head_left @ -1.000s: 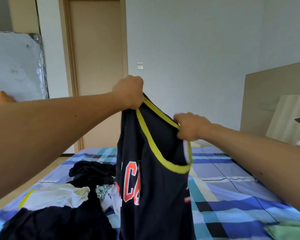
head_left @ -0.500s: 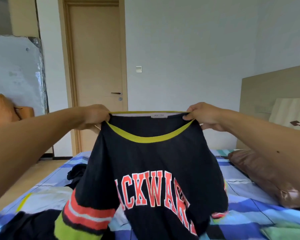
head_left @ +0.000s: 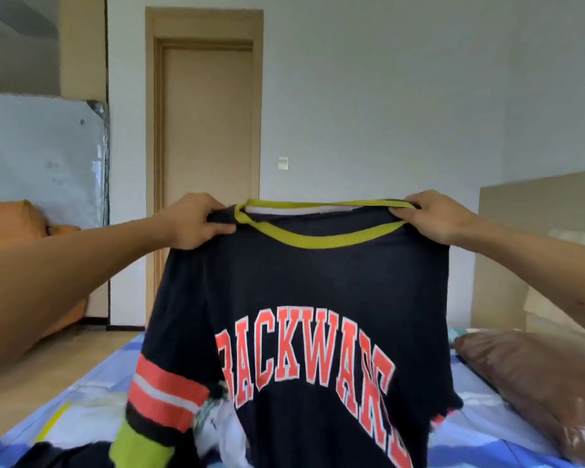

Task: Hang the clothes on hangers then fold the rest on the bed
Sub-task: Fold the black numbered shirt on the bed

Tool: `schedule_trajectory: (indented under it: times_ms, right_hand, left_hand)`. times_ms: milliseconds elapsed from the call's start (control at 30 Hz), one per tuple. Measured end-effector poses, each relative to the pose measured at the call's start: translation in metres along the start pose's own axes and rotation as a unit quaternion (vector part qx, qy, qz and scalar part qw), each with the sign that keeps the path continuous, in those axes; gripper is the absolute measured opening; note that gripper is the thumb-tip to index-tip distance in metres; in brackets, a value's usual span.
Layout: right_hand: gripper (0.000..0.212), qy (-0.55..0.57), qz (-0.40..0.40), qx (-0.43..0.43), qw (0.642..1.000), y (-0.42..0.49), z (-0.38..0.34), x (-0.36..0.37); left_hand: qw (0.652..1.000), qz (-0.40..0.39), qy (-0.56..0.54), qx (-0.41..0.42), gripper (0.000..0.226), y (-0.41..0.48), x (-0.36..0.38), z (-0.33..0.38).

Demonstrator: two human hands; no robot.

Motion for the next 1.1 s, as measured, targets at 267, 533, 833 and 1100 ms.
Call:
schedule_trajectory:
  times_ms: [267,533,833,1100]
  right_hand:
    - [0.03,-0.13,0.016,-0.179,0.975,0.049,-0.072,-0.125]
    - [0.011,-0.1,0.235,-0.13,0.958,0.046,-0.065,-0.179]
    - [0.013,-0.155,0.203,-0.167,0.952,0.051,-0.107,-0.226]
    - [0.024,-0.156,0.353,-0.158,0.909,0.044,-0.121,-0.284]
  left_hand:
    - [0.968,0.225,-0.112,-0.014,0.025,0.044,-0.158,0.035]
    - [0.944,0.279,0.173,0.033,0.032,0.015,-0.212,0.041]
    - [0.942,0.277,0.183,0.057,0.059,0.011,-0.259,0.053]
    - [0.911,0.395,0.113,0.021,0.037,0.007,-0.299,0.062]
Point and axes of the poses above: each hand's wrist, its own y-axis towards the middle knuckle, its own x-axis out of the palm, z = x × y, the point moved 5 cm from there along y, towards the middle knuckle, and after that the axes turned 9 degrees about -x, right-handed, at the moved point
